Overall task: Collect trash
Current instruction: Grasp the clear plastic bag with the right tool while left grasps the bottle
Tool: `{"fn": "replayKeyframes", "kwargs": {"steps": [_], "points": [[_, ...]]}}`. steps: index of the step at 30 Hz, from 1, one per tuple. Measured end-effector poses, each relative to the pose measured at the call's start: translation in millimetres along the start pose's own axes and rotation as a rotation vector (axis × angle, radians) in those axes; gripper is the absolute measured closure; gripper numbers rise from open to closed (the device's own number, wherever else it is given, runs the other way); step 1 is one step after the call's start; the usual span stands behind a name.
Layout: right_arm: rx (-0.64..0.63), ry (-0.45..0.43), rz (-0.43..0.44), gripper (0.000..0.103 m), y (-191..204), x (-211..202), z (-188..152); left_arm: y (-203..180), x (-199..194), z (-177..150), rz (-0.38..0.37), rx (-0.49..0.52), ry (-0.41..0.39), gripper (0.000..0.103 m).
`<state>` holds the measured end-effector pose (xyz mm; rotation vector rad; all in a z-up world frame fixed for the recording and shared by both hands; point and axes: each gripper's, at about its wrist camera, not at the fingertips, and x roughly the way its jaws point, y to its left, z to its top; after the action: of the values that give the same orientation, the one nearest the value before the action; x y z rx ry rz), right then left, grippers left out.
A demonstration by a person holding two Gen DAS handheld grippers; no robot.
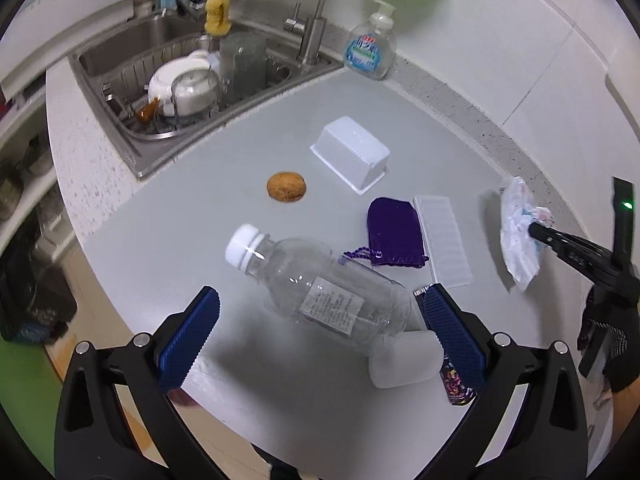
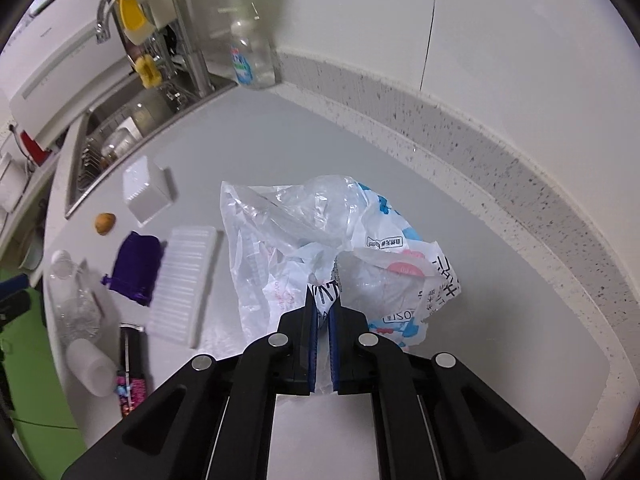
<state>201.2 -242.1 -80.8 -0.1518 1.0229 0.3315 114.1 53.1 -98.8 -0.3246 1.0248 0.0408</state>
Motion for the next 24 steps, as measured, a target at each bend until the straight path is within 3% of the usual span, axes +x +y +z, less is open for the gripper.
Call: {"fn": "replayKeyframes", "kwargs": {"steps": [14,24], "points": [[-0.023,-0.066,0.049,0.099,1,-23,9,10,32,1,0.072,-0.345,0.079,0.003],[-0.052,-0.079,0.099,0.099,-3,-24,9,9,50,-1,0.147,-0.465,0.104,0.003]]}}
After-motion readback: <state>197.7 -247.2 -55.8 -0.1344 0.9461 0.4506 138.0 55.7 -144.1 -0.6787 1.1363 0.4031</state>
